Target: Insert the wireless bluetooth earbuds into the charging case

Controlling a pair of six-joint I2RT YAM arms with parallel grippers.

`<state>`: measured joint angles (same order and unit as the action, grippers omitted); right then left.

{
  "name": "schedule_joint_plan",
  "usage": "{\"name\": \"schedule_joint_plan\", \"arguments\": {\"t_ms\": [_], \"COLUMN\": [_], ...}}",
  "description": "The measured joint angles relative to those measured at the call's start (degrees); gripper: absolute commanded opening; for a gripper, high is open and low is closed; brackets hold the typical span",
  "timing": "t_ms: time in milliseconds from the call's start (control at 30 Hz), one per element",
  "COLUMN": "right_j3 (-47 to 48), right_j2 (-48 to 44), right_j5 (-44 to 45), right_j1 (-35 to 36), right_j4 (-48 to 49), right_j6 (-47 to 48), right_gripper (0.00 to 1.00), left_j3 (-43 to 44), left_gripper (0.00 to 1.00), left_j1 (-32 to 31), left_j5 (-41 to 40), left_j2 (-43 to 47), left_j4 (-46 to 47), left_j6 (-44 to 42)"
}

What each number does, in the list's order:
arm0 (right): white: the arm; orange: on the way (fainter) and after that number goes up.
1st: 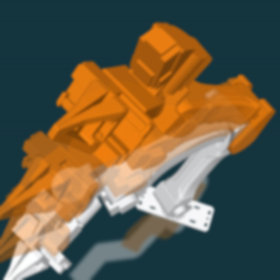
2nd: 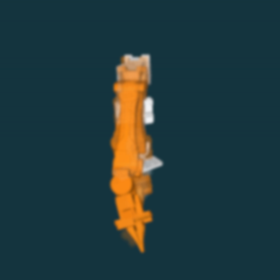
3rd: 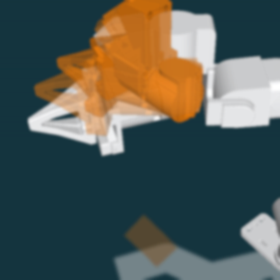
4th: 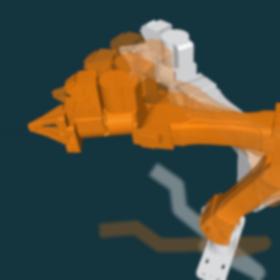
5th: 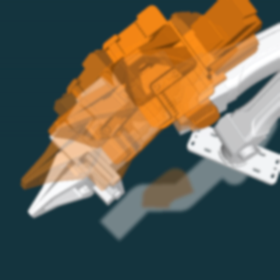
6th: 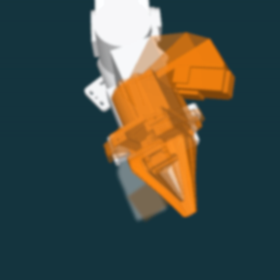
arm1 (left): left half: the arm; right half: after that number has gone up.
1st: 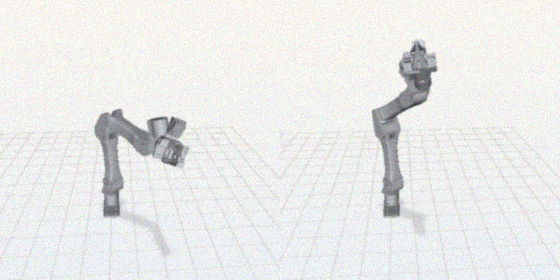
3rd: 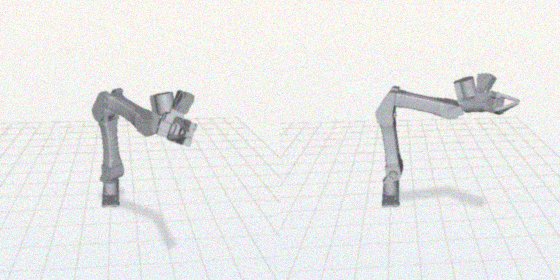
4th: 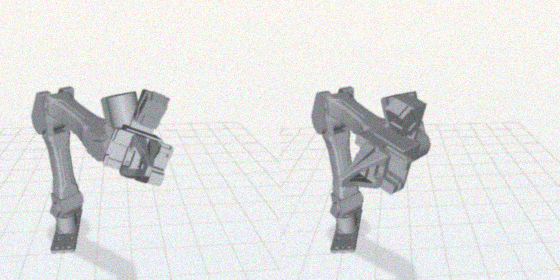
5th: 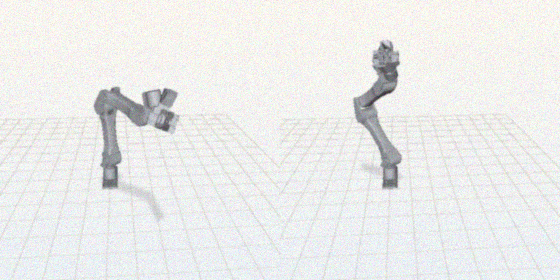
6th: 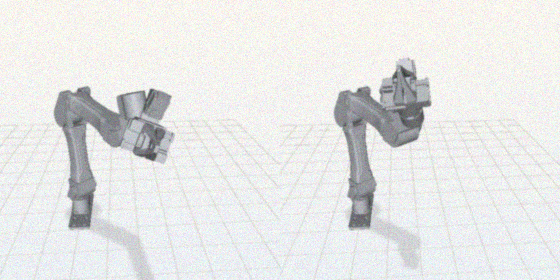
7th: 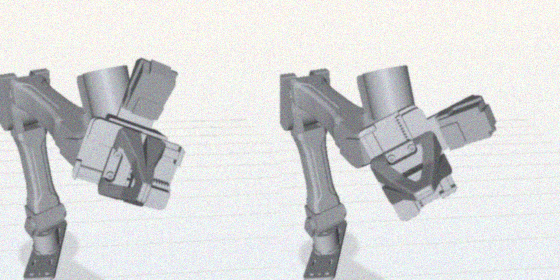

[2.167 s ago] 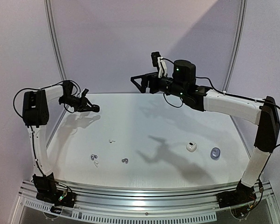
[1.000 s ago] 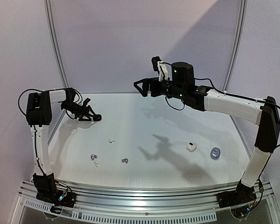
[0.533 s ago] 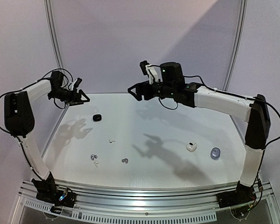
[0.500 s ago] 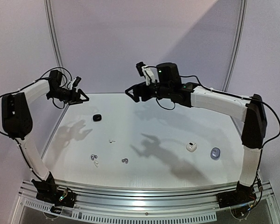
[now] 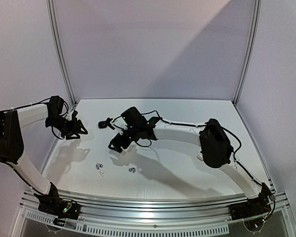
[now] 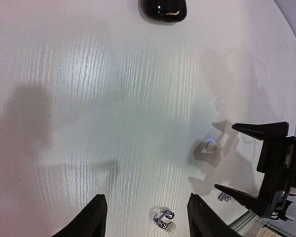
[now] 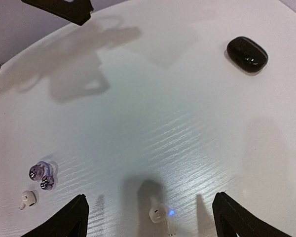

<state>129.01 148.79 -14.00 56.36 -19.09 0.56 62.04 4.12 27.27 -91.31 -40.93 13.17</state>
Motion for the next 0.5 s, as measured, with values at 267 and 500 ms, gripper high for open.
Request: {"name": "schedule_joint_plan", "arguments": {"t_ms": [267, 500], "right_j3": [1.1, 1.3], "right_j2": [4.7, 5.2], "right_j5": [3.0, 5.3], "right_j1": [0.9, 1.0], "right_j4": [0.3, 0.7], "right_j6": [-0.1, 0.9], "right_gripper": [0.69, 0.38], "left_j3": [-1.2, -1.2], "left_gripper": [0.58, 0.58], "left_j1": [-0.8, -0.9], "left_j5": [-1.0, -1.1], "left_j2": [0.1, 0.3], "left_j4": [-0.1, 0.0], "left_j6": [2.1, 2.5]}}
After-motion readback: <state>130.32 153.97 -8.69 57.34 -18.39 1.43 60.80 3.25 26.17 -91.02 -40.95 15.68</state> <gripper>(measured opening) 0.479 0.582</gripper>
